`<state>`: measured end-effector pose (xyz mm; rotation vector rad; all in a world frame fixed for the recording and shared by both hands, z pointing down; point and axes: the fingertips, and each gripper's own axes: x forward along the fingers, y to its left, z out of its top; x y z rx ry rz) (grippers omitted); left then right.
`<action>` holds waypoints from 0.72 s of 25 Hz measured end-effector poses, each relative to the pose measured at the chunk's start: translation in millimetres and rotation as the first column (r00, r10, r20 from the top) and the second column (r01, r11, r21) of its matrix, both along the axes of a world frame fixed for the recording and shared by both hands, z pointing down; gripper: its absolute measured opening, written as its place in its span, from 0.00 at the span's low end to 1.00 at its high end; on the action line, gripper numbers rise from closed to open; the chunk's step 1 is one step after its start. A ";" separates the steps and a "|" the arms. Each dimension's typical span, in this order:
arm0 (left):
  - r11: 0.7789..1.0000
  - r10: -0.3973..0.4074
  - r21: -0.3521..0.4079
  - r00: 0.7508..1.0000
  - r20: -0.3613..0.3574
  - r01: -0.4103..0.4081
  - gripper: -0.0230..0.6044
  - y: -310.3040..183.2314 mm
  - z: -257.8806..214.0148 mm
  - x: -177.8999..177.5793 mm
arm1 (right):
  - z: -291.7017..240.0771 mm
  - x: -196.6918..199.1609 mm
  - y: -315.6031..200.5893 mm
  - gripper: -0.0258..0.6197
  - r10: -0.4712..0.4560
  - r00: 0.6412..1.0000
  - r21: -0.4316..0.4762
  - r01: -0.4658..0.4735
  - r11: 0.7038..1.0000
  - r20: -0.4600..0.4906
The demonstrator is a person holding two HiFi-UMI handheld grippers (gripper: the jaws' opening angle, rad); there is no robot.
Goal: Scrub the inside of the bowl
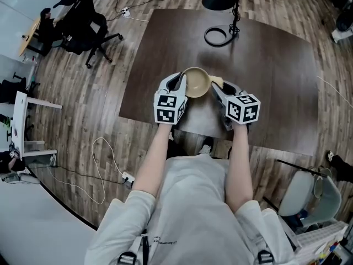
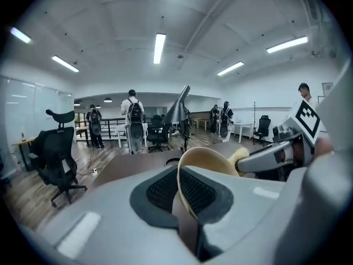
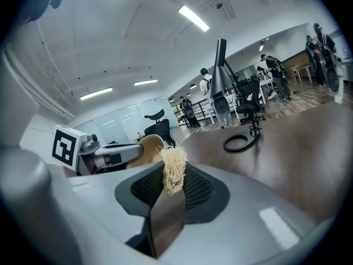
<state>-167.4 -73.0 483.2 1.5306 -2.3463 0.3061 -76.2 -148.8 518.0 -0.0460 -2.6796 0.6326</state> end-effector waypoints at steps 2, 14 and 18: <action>1.000 -0.024 0.009 0.999 -0.043 0.024 0.06 -1.9 1.3 -4.4 | -0.4 -0.3 0.0 0.22 -0.002 1.000 0.006 0.002 1.000 -0.003; 0.998 -0.063 0.006 0.973 -0.223 0.066 0.06 -29.4 11.8 -18.5 | 8.0 7.9 -9.7 0.21 0.087 0.996 0.023 -0.088 0.996 0.037; 0.998 -0.069 -0.010 0.969 -0.236 0.069 0.06 -40.3 11.6 -24.0 | 12.3 5.7 -8.2 0.21 0.080 0.996 0.048 -0.081 0.996 0.028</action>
